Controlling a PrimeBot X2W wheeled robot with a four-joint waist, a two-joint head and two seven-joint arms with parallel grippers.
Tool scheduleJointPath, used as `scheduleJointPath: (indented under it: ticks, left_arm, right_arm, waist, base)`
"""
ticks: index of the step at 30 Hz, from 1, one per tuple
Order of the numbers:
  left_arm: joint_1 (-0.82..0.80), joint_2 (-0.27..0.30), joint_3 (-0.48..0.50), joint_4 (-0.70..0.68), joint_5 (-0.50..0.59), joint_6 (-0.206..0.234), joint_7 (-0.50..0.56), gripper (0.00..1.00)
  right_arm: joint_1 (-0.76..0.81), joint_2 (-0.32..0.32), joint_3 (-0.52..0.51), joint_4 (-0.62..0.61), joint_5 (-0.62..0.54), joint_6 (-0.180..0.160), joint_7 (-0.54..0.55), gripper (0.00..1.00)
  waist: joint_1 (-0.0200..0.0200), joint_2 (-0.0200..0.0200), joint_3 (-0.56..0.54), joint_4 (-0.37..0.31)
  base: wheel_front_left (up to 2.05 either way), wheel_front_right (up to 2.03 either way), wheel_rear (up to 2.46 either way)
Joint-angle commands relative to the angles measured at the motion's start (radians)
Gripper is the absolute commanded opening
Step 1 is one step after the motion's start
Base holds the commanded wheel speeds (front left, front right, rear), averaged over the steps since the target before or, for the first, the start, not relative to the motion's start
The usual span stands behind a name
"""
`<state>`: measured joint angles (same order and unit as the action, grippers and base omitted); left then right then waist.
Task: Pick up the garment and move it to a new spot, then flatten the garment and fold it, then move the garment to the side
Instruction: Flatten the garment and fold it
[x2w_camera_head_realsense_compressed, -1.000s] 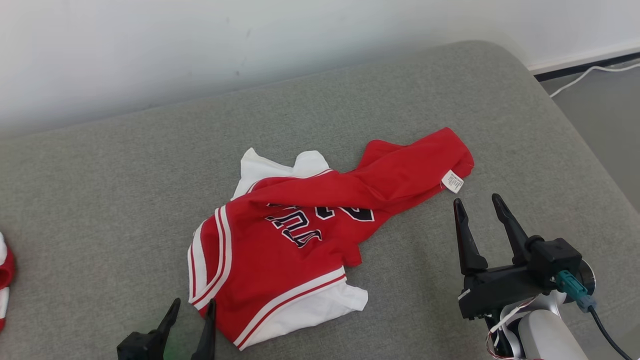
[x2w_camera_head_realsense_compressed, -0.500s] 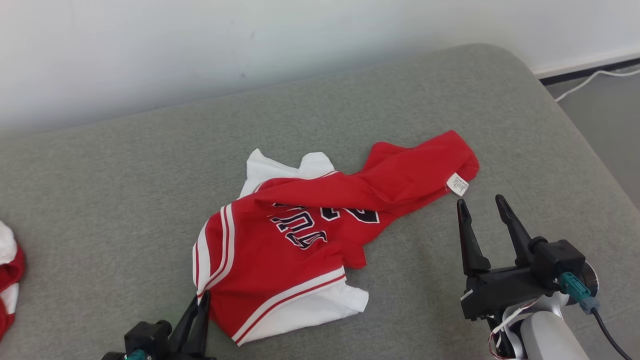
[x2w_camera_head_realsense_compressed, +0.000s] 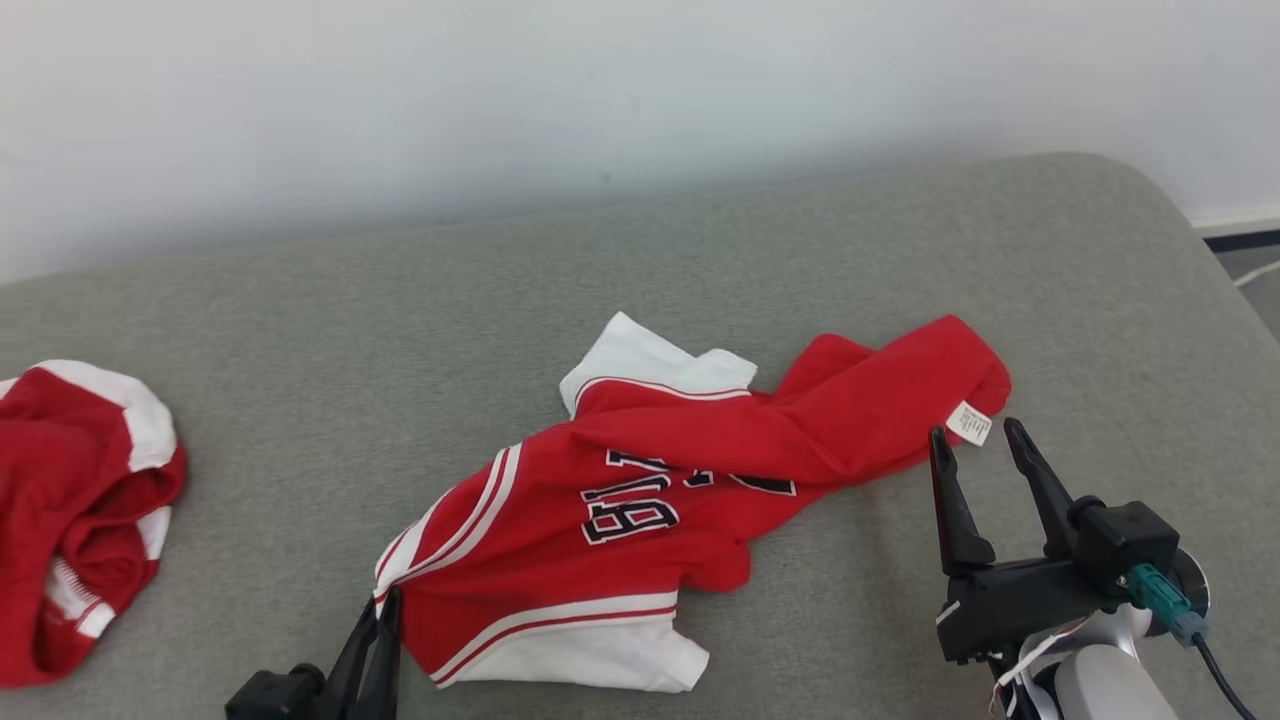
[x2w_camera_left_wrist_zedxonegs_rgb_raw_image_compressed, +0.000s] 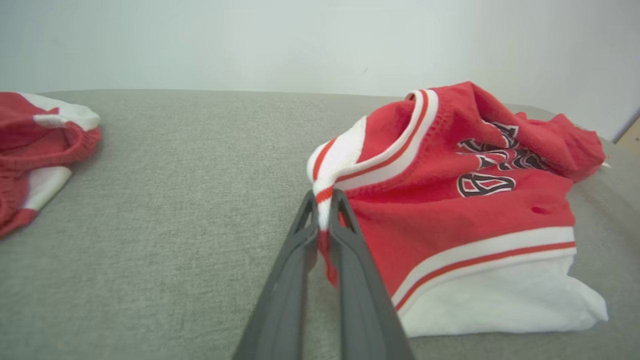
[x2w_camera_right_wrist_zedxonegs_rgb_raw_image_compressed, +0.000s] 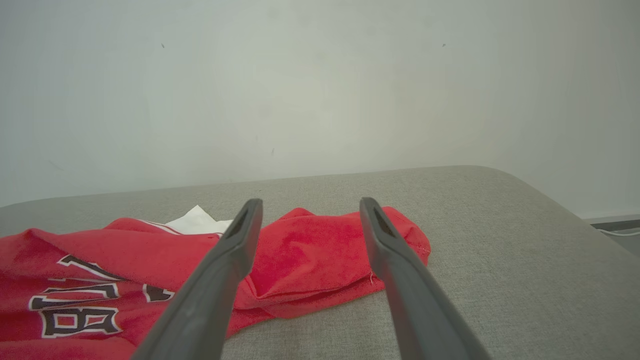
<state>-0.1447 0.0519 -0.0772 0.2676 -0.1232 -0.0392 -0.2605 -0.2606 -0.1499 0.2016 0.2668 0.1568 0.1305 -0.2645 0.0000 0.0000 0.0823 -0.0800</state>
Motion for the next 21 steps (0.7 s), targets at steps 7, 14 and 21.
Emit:
scheduleJointPath:
  ticks: [7, 14, 21]
  left_arm:
    - [0.052, 0.031, 0.022, -0.035, 0.009, 0.017, -0.003, 0.00]
    - [0.091, 0.049, 0.047, -0.053, -0.011, 0.035, 0.004, 0.00]
    - [0.093, 0.057, 0.059, -0.020, -0.027, 0.045, 0.003, 0.00]
  right_arm:
    - [0.022, 0.000, -0.005, 0.013, 0.007, 0.000, -0.003, 1.00]
    - [0.024, 0.009, -0.010, 0.024, 0.003, 0.000, -0.003, 1.00]
    - [0.013, 0.007, 0.001, 0.039, 0.010, 0.000, -0.003, 1.00]
  waist:
    - [0.0000, 0.0000, -0.026, 0.077]
    - [0.0000, 0.0000, -0.025, 0.101]
    - [0.0000, 0.0000, -0.019, 0.102]
  base:
    - [0.00, 0.00, 0.00]
    - [0.00, 0.00, 0.00]
    - [0.00, 0.00, 0.00]
